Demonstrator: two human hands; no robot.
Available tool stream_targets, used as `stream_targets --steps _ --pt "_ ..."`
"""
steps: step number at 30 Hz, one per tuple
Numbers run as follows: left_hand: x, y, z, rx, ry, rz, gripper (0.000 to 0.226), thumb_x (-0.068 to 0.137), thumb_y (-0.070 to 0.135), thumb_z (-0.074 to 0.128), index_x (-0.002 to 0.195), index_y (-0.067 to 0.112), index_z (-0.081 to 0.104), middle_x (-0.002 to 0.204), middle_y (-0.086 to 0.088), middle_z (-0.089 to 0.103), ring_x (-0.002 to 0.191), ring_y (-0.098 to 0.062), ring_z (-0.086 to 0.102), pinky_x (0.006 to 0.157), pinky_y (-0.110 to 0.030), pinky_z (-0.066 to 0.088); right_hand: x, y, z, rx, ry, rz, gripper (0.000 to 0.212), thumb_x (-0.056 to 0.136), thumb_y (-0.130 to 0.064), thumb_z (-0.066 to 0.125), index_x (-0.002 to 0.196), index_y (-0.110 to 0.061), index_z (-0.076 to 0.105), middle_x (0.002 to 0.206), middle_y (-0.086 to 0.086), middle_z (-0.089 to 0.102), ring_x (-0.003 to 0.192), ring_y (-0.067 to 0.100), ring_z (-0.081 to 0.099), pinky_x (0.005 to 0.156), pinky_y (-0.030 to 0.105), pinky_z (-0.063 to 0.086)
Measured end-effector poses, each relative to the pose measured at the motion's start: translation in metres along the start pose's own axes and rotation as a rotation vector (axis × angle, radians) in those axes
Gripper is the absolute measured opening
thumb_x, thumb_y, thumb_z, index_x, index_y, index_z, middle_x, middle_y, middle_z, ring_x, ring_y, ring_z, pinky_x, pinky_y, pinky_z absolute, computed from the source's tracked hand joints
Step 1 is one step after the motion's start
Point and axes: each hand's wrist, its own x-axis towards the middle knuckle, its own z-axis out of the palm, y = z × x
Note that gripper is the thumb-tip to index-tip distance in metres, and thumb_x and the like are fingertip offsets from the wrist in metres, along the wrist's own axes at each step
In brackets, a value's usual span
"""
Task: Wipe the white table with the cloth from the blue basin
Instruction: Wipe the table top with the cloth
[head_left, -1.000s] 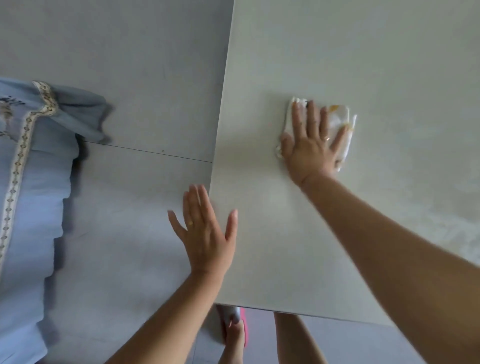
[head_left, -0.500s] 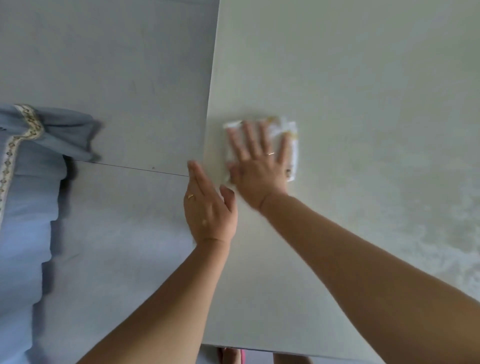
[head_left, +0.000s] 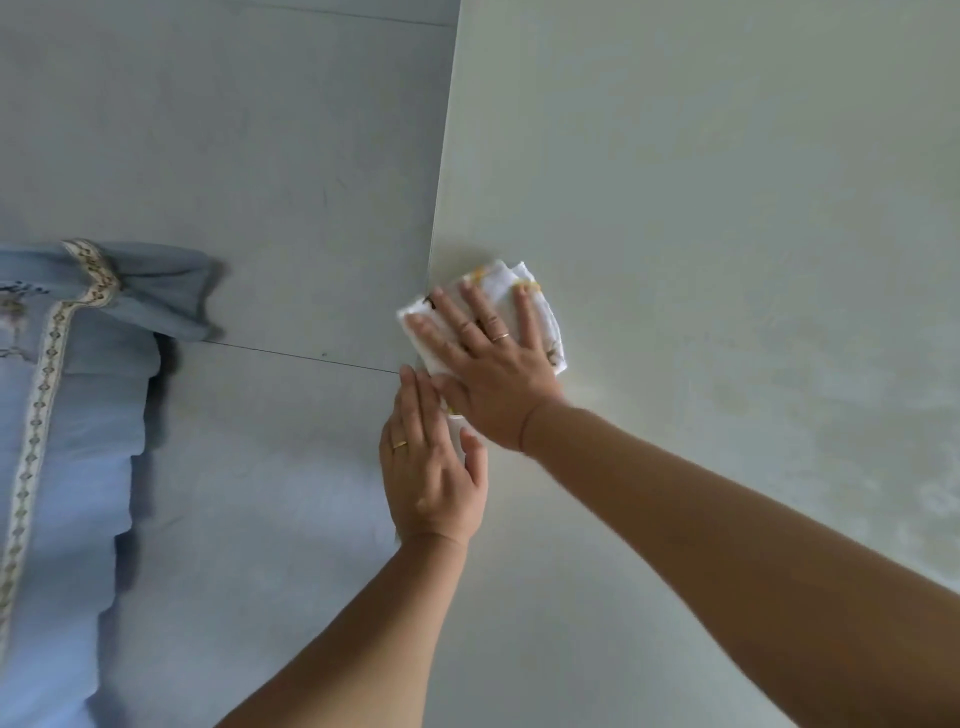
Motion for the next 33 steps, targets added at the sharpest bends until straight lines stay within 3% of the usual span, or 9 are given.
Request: stream_targets --steps 2,8,13,15,18,21,25,28,33 --pt "0.001 -0.001 0.000 0.011 -0.016 0.006 0.066 0.086 0.027 0.038 0.144 -0.004 0.033 0.152 -0.022 0.031 0.126 -0.038 0.048 0.102 -0.044 0.040 0.007 0.034 -0.004 -0.056 0.013 -0.051 0.059 0.097 -0.050 0.024 0.150 -0.036 0.002 0.160 -0.006 0.006 0.147 0.022 0.000 0.110 0.058 -0.013" --pt "0.004 0.000 0.001 0.060 -0.076 -0.019 0.073 0.087 0.039 0.036 0.147 -0.001 0.028 0.153 -0.020 0.029 0.125 -0.037 0.048 0.101 -0.045 0.042 0.036 0.053 -0.015 0.148 0.130 0.606 0.062 0.095 -0.048 0.023 0.150 -0.035 -0.003 0.160 -0.003 -0.004 0.146 0.024 -0.009 0.109 0.062 -0.015" --pt "0.004 -0.001 0.001 0.060 -0.102 -0.029 0.073 0.087 0.042 0.037 0.145 -0.001 0.032 0.153 -0.020 0.030 0.122 -0.036 0.051 0.098 -0.044 0.044 0.025 0.003 -0.009 0.018 -0.011 0.045 0.060 0.093 -0.050 0.013 0.149 -0.036 0.000 0.160 -0.005 0.000 0.147 0.023 -0.006 0.110 0.060 -0.015" --pt "0.004 -0.001 0.000 0.058 -0.115 -0.040 0.074 0.087 0.043 0.035 0.146 -0.001 0.030 0.152 -0.020 0.031 0.122 -0.036 0.051 0.098 -0.044 0.044 0.026 0.043 -0.015 -0.049 -0.002 0.033 0.061 0.093 -0.055 0.014 0.148 -0.038 -0.004 0.160 -0.008 0.001 0.147 0.020 -0.004 0.113 0.059 -0.010" --pt "0.005 0.000 -0.001 0.066 -0.136 -0.036 0.075 0.088 0.044 0.033 0.147 -0.001 0.026 0.153 -0.020 0.029 0.122 -0.036 0.050 0.098 -0.043 0.044 0.029 0.099 -0.022 0.030 0.077 0.465 0.061 0.094 -0.057 0.017 0.148 -0.040 -0.005 0.160 -0.009 0.000 0.147 0.018 -0.006 0.113 0.057 -0.011" --pt "0.005 0.000 -0.002 0.061 -0.147 -0.045 0.076 0.087 0.044 0.034 0.148 -0.001 0.025 0.153 -0.020 0.030 0.121 -0.036 0.051 0.097 -0.043 0.043 0.043 0.074 -0.024 0.187 0.153 0.785 0.061 0.095 -0.051 0.020 0.149 -0.036 -0.006 0.160 -0.006 -0.006 0.146 0.021 -0.010 0.111 0.059 -0.015" --pt "0.005 0.002 -0.004 0.052 -0.155 -0.046 0.074 0.087 0.043 0.034 0.147 -0.001 0.027 0.152 -0.020 0.031 0.121 -0.036 0.052 0.098 -0.044 0.043 0.036 -0.004 -0.009 0.098 0.036 0.319 0.063 0.094 -0.051 0.021 0.150 -0.035 -0.005 0.160 -0.005 -0.008 0.146 0.024 -0.012 0.110 0.061 -0.014" --pt "0.004 0.001 -0.004 0.053 -0.153 -0.034 0.074 0.087 0.042 0.034 0.146 -0.002 0.028 0.152 -0.022 0.031 0.119 -0.037 0.053 0.097 -0.045 0.043 0.028 0.040 -0.014 -0.070 -0.015 0.055 0.065 0.094 -0.057 0.026 0.149 -0.038 -0.003 0.160 -0.006 0.000 0.147 0.021 -0.003 0.112 0.058 -0.008" --pt "0.004 0.000 -0.001 0.078 -0.116 -0.013 0.074 0.088 0.043 0.032 0.146 -0.002 0.027 0.152 -0.022 0.031 0.122 -0.037 0.050 0.101 -0.047 0.041 0.025 0.114 -0.027 0.140 0.129 0.747 0.066 0.092 -0.059 0.024 0.149 -0.039 -0.002 0.160 -0.007 -0.002 0.147 0.020 -0.006 0.112 0.059 -0.009"
